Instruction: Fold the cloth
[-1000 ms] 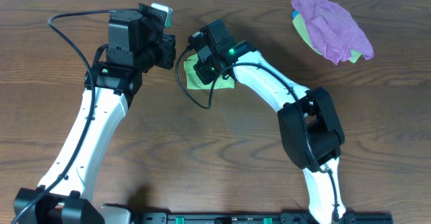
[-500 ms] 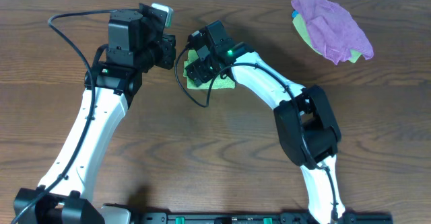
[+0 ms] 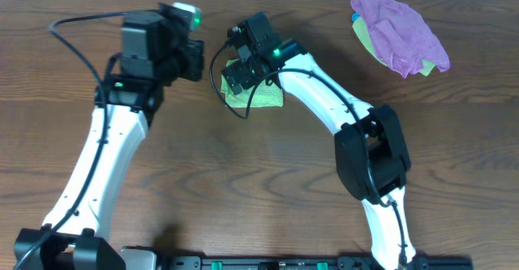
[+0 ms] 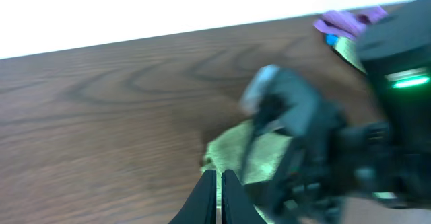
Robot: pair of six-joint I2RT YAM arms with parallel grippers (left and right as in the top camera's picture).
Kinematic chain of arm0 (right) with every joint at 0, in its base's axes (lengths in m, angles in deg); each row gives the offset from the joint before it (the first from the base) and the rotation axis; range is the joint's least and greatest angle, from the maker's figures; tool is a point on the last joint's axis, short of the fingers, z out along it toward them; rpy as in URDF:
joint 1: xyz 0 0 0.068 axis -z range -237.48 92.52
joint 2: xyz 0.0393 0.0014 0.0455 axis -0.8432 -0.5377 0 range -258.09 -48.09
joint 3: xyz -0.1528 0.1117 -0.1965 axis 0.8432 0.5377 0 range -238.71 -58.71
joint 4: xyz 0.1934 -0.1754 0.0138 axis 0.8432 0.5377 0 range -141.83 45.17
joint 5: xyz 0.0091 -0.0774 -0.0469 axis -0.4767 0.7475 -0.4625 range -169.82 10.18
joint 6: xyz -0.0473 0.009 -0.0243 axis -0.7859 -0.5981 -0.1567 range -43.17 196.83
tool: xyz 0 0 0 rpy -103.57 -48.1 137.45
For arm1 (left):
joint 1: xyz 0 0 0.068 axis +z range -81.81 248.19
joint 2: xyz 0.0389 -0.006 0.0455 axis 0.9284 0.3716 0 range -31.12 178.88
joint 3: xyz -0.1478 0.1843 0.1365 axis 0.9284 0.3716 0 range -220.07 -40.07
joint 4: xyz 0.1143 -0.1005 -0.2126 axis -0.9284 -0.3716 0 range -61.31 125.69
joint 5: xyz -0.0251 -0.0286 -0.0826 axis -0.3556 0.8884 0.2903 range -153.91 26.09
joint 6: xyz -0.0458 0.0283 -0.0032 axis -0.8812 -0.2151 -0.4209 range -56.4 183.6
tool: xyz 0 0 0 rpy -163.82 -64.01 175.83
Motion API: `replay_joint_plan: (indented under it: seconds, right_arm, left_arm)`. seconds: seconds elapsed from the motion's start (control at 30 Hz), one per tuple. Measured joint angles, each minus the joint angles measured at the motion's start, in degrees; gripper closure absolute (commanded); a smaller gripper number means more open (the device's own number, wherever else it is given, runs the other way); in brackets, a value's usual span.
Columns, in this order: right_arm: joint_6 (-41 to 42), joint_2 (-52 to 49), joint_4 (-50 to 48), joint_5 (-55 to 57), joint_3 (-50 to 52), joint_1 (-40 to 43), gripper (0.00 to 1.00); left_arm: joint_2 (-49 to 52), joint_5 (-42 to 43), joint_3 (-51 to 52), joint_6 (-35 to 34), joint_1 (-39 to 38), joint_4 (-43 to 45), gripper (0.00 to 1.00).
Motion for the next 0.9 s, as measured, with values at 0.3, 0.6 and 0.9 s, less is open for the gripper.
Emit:
replay_joint_plan:
  seconds: [0.3, 0.6, 0.9]
  right_arm:
    - [1.1, 1.7, 15.6, 3.9, -7.6, 2.7, 0.01]
    - [2.5, 11.5, 24.3, 12.1, -8.1, 4.3, 0.06]
    - [4.4, 18.3, 31.3, 19.6, -8.1, 4.9, 0.04]
  left_arm:
    - [0.0, 11.2, 0.0, -1.4, 11.3, -3.9, 0.94]
    - [-0.2, 15.5, 2.0, 2.4, 8.5, -7.5, 0.94]
    - [1.5, 17.6, 11.5, 2.6, 8.4, -2.9, 0.54]
